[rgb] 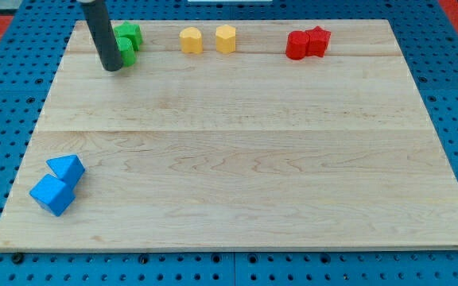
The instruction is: Point your arm to the red star
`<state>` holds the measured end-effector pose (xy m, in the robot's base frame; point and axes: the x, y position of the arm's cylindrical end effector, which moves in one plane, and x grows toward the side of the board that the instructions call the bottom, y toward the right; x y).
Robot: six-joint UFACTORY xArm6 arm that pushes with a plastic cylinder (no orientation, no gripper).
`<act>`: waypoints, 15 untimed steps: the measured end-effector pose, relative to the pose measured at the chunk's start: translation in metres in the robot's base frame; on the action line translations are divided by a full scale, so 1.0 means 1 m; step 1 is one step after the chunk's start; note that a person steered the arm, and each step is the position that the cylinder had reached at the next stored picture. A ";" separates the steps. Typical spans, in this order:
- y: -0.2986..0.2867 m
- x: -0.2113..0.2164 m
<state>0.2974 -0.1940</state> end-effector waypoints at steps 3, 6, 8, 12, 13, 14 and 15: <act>-0.014 -0.100; 0.090 0.019; 0.154 0.033; 0.127 0.016; 0.168 0.032; 0.270 0.051; 0.403 0.040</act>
<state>0.3374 0.2092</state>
